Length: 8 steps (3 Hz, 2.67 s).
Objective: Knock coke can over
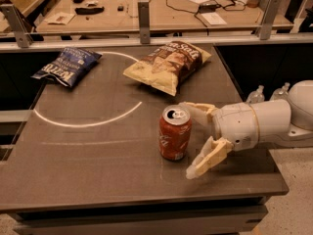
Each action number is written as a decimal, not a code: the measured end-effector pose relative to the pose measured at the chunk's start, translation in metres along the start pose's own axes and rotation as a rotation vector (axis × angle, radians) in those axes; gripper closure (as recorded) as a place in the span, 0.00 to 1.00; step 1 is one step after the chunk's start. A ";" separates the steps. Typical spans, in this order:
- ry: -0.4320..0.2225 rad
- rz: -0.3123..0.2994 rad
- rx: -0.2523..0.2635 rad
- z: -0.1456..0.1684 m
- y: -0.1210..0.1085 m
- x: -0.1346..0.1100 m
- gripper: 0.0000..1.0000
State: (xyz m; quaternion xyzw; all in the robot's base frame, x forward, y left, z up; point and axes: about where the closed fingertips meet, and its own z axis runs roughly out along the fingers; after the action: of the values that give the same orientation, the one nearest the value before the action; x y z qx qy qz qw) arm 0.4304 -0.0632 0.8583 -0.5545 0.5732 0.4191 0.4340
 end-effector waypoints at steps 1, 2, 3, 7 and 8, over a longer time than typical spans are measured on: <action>-0.011 0.003 -0.014 0.010 -0.010 0.002 0.00; -0.026 0.012 -0.028 0.018 -0.016 0.003 0.16; -0.074 0.026 -0.047 0.026 -0.018 -0.003 0.40; -0.088 -0.067 -0.028 0.004 -0.025 -0.034 1.00; -0.046 -0.226 -0.027 -0.003 -0.020 -0.055 1.00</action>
Offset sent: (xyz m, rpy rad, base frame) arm 0.0269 0.0212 -0.0123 0.0479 0.0357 0.0277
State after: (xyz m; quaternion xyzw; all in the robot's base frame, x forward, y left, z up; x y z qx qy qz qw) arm 0.4512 -0.0515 0.9121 -0.6115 0.4916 0.3876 0.4839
